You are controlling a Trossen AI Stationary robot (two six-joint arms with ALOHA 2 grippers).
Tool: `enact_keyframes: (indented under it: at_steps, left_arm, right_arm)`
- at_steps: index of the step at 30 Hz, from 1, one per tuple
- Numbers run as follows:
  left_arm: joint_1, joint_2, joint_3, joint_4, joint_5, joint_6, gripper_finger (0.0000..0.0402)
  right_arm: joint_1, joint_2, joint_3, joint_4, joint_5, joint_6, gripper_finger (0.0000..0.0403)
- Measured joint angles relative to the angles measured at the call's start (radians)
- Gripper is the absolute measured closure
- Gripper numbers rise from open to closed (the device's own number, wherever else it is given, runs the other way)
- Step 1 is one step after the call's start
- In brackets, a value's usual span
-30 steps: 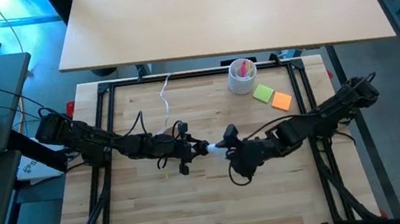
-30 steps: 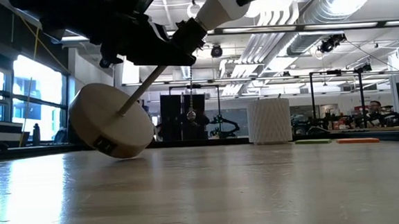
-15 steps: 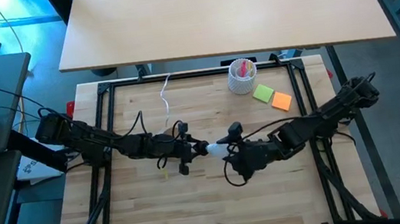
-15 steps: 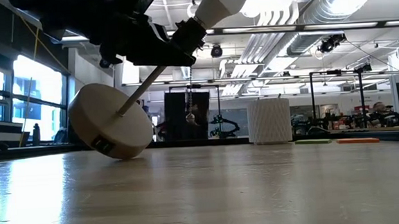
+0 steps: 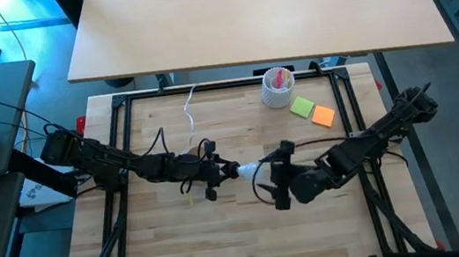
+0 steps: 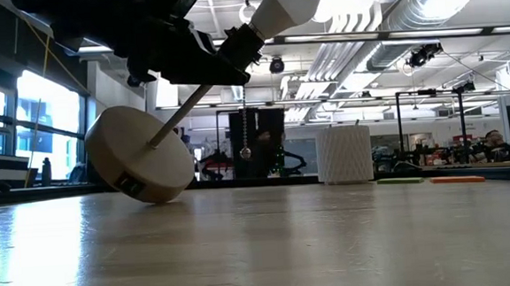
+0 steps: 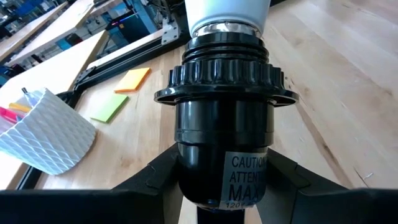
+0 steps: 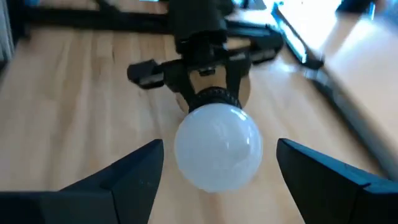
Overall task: Screw lightbulb
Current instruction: Remove the light bulb from the lamp
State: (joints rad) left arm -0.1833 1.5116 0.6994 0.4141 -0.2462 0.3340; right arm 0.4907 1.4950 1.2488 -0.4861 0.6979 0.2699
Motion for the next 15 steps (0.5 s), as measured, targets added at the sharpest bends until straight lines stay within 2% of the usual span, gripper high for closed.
enact_keyframes:
  at_steps: [2,5,10,15]
  left_arm:
    - [0.0,0.0,0.0,0.0,0.0,0.0,0.0257]
    - [0.0,0.0,0.0,0.0,-0.002,0.0,0.0257]
    - [0.0,0.0,0.0,-0.001,-0.002,0.0,0.0257]
    - [0.001,0.0,0.0,0.0,-0.005,-0.002,0.0257]
  right_arm:
    - [-0.011,-0.001,0.0,-0.015,-0.027,0.132,0.0093]
    - [-0.034,0.007,0.0,-0.029,-0.115,0.204,0.0093]
    - [-0.071,0.031,0.0,-0.015,-0.158,0.249,0.0092]
    - [-0.112,0.048,0.0,0.004,-0.182,0.219,0.0092]
